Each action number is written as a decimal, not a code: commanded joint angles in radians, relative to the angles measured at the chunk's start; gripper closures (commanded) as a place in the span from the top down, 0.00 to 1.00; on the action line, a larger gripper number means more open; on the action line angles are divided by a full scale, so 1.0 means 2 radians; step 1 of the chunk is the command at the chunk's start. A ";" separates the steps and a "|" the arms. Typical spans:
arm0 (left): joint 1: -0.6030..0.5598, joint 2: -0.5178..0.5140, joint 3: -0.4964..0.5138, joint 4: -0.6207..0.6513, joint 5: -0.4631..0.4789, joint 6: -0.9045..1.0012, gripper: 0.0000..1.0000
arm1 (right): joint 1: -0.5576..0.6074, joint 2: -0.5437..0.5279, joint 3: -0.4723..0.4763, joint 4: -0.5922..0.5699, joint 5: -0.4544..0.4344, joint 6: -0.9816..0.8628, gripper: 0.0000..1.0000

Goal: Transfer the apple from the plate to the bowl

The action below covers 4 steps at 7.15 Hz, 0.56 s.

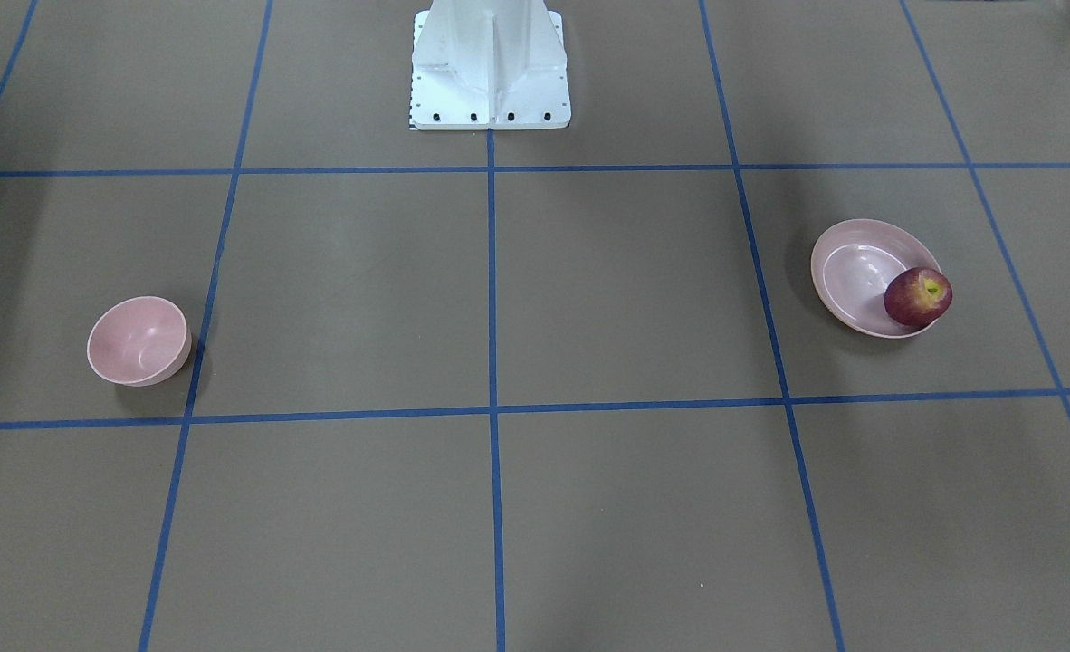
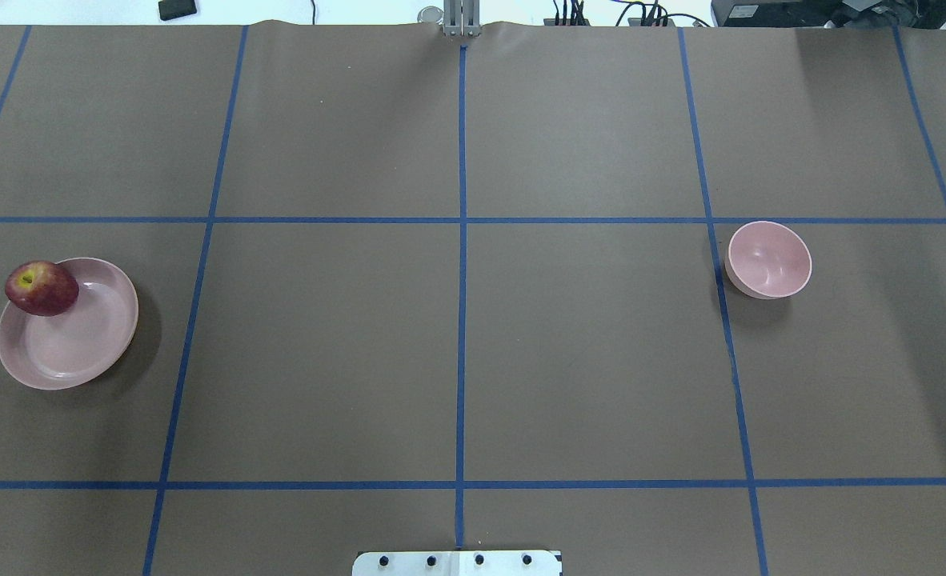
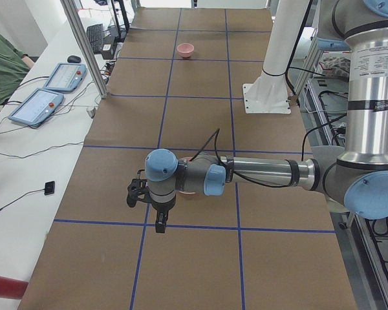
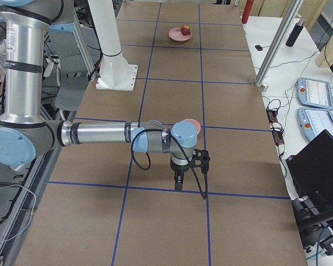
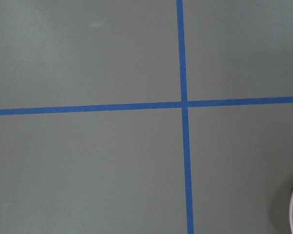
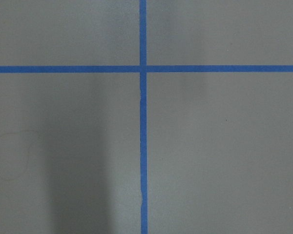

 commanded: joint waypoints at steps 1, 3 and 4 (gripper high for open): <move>0.000 0.001 -0.004 0.003 0.000 0.001 0.99 | 0.000 -0.009 0.006 0.000 0.002 0.002 1.00; 0.000 0.003 -0.003 0.001 0.000 0.002 0.99 | 0.000 -0.009 0.006 0.000 0.000 0.001 1.00; 0.000 0.005 -0.004 0.001 0.000 0.002 0.99 | -0.001 -0.009 0.006 0.000 -0.003 0.001 1.00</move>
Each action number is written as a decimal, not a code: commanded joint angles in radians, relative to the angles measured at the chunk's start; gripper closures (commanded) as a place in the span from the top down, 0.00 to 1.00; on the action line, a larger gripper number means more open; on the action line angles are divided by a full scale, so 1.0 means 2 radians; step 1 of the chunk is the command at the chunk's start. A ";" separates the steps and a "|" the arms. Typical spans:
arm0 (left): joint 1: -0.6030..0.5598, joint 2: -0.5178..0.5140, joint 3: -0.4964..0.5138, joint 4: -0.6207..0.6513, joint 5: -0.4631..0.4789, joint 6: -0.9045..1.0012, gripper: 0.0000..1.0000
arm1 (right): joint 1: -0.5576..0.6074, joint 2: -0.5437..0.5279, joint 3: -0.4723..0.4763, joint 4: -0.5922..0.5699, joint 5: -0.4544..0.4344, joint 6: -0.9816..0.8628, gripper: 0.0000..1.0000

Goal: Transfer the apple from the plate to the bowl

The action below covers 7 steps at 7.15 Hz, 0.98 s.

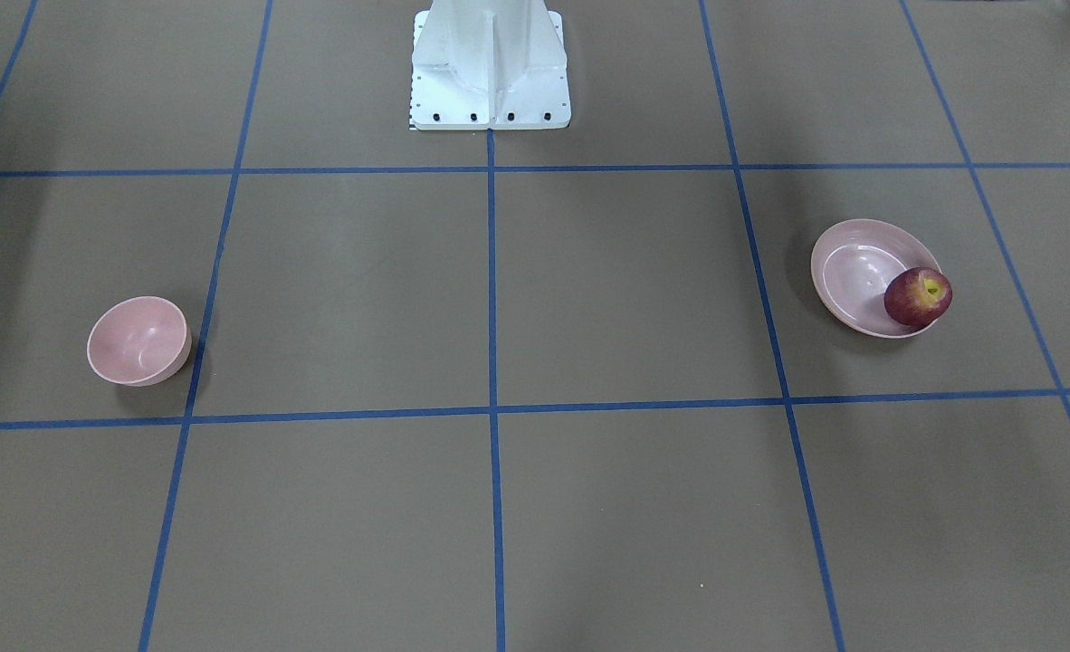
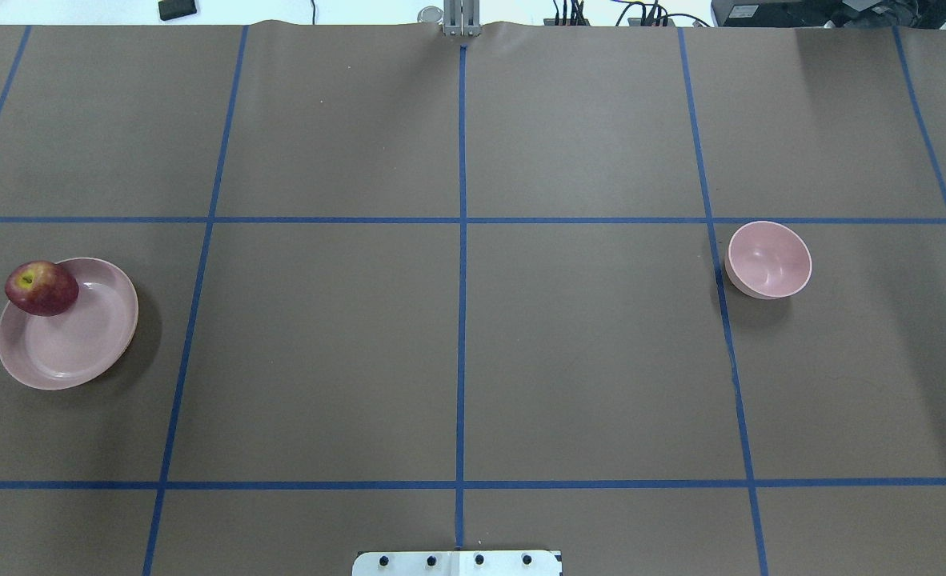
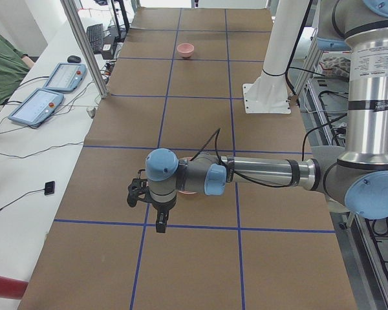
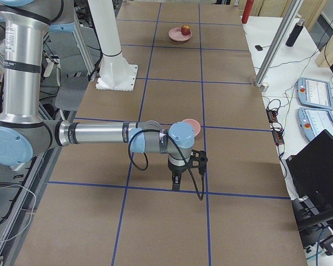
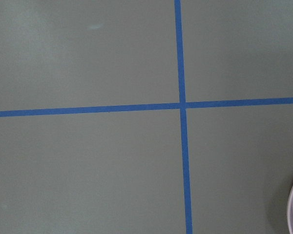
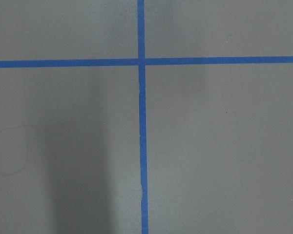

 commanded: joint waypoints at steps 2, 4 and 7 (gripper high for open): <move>0.000 0.004 -0.001 -0.001 0.000 0.002 0.99 | 0.000 0.001 0.000 0.000 -0.001 0.000 1.00; -0.001 0.009 -0.001 -0.003 0.000 0.006 0.99 | 0.000 0.001 0.002 0.000 0.002 0.000 1.00; -0.001 0.009 -0.004 -0.001 0.000 0.005 0.99 | 0.000 0.002 0.001 0.000 0.000 -0.001 1.00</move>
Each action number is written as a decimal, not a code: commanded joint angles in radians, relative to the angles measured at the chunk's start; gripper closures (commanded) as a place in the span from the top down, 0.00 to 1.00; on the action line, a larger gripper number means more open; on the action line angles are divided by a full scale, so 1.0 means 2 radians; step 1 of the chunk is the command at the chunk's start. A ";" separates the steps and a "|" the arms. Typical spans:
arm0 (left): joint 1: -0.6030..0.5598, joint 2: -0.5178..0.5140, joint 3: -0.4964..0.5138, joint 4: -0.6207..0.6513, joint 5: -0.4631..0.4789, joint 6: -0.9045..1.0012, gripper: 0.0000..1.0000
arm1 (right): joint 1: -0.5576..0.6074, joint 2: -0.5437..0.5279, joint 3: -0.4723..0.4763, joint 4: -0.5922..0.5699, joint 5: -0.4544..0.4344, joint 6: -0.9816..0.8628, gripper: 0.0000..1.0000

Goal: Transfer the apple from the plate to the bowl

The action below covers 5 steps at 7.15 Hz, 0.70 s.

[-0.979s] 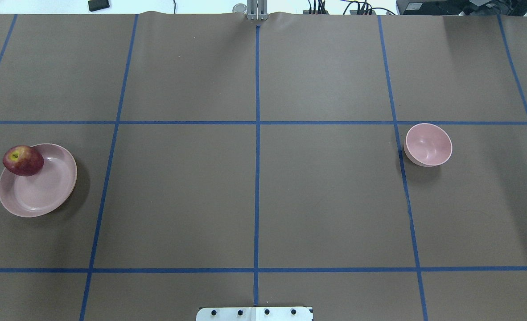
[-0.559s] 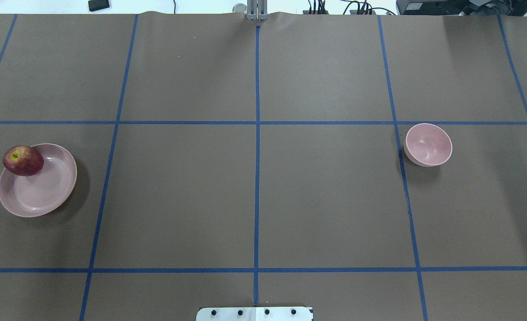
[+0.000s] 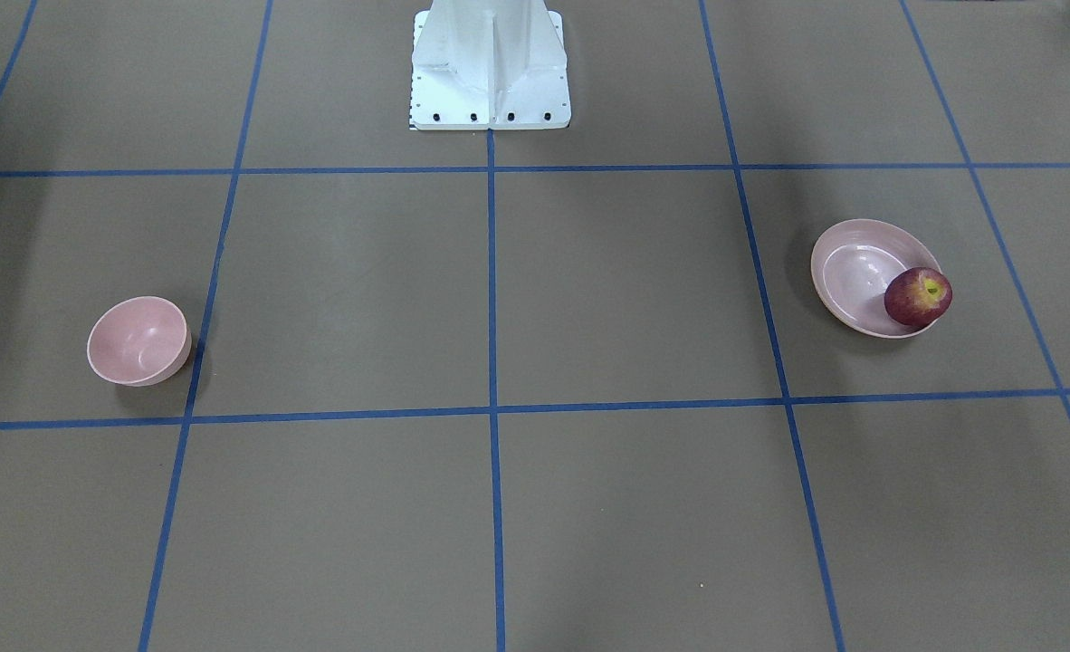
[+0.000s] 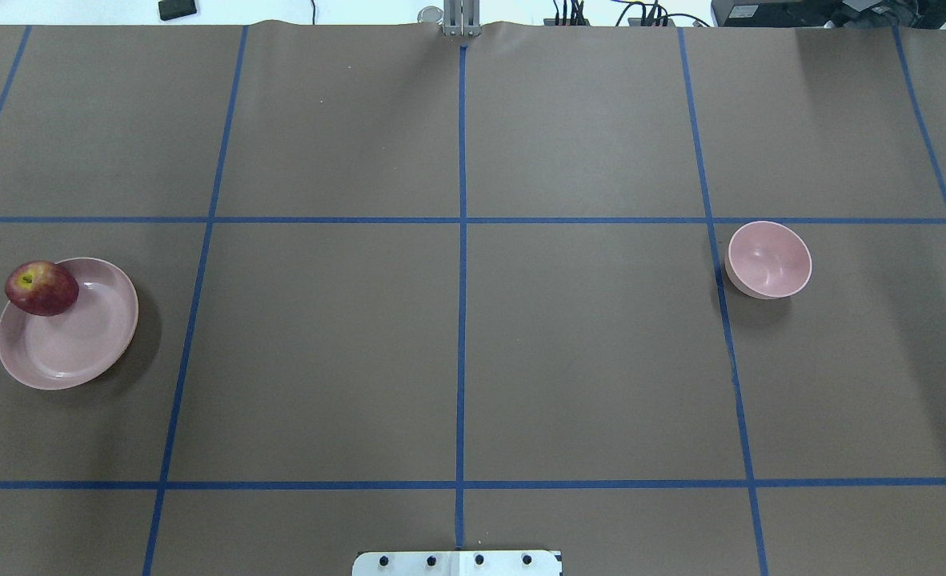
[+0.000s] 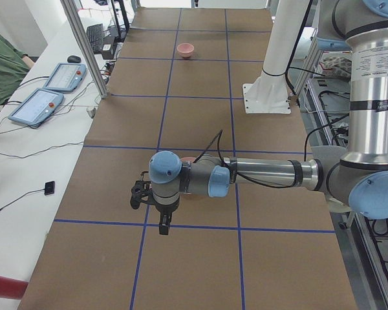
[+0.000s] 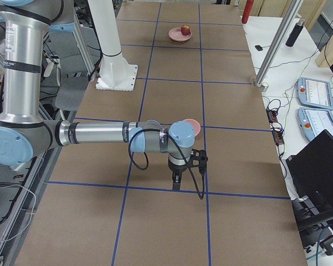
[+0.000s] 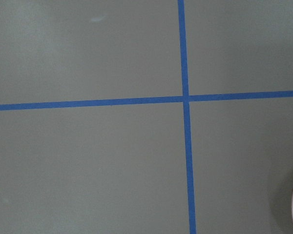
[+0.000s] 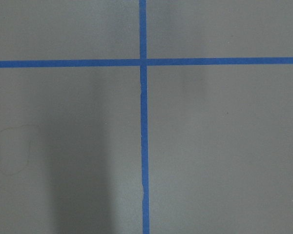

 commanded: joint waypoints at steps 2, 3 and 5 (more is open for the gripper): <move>0.000 0.000 0.004 -0.001 0.001 0.000 0.99 | 0.000 0.003 0.001 0.000 -0.003 -0.003 1.00; 0.001 0.000 0.002 0.005 0.000 -0.005 0.99 | 0.000 0.004 0.000 0.001 -0.005 -0.003 1.00; 0.001 0.001 0.005 -0.002 0.001 -0.001 0.99 | -0.001 0.007 0.000 -0.001 -0.006 -0.004 1.00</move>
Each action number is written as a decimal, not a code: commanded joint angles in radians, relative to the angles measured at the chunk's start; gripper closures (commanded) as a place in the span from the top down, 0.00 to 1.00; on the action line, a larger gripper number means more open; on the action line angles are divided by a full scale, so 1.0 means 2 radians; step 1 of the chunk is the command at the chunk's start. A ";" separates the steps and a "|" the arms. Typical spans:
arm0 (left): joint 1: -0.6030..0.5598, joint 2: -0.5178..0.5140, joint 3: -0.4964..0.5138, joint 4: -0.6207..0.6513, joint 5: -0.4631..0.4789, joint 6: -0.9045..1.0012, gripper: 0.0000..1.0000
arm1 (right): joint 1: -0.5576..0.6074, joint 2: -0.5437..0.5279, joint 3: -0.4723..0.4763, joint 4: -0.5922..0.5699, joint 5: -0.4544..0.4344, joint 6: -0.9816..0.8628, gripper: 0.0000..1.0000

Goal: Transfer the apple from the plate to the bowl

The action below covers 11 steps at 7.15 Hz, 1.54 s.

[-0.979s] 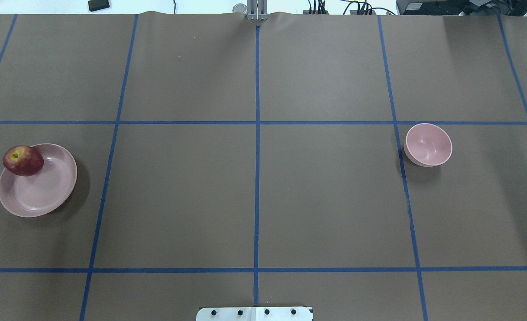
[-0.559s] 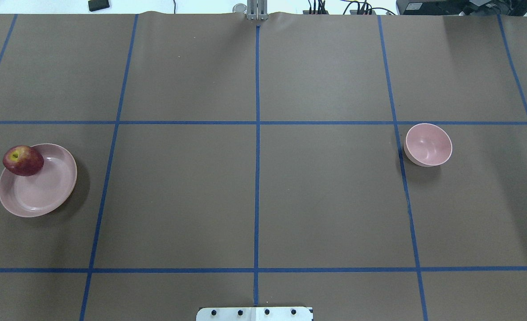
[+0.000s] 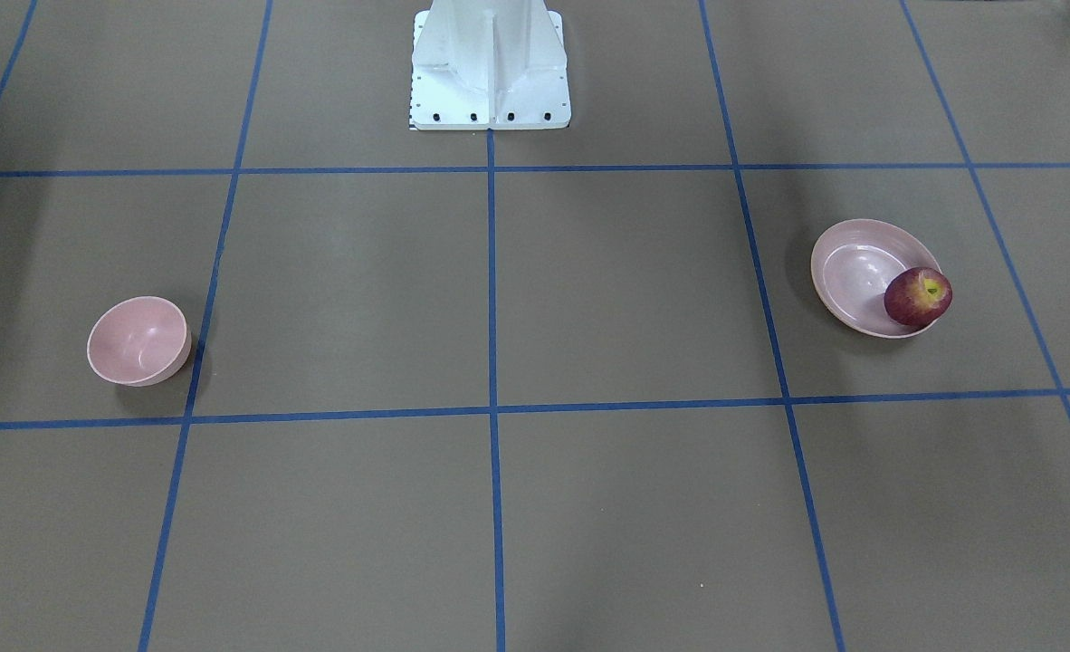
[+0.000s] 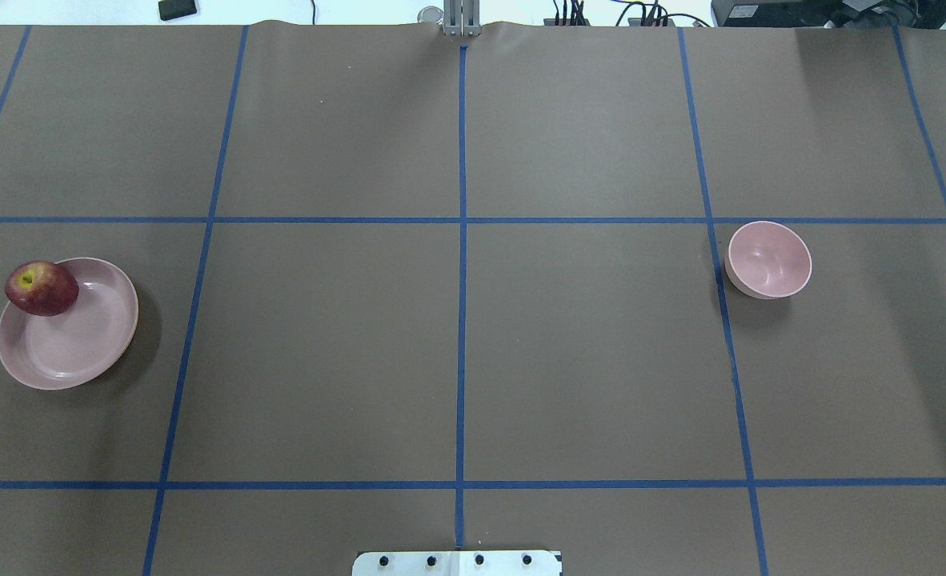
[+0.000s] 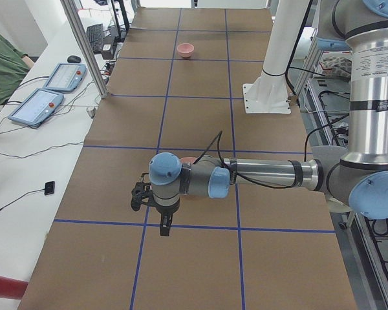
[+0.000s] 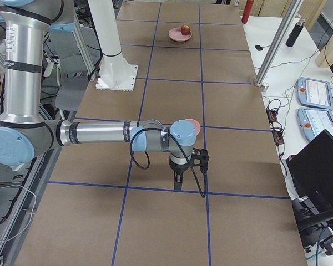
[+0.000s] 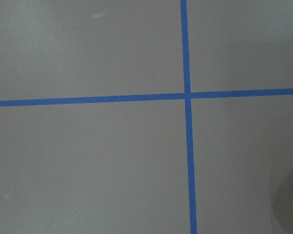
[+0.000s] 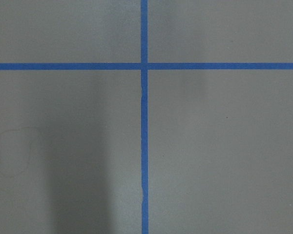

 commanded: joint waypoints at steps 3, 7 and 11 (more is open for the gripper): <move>0.000 0.001 0.000 -0.062 0.000 -0.002 0.99 | -0.026 0.034 -0.016 0.000 0.015 0.012 1.00; 0.000 0.003 0.004 -0.064 0.000 -0.001 0.98 | -0.132 0.133 -0.017 0.000 0.019 0.167 1.00; -0.001 0.003 0.002 -0.064 -0.001 -0.003 0.98 | -0.210 0.168 -0.069 0.106 0.026 0.212 1.00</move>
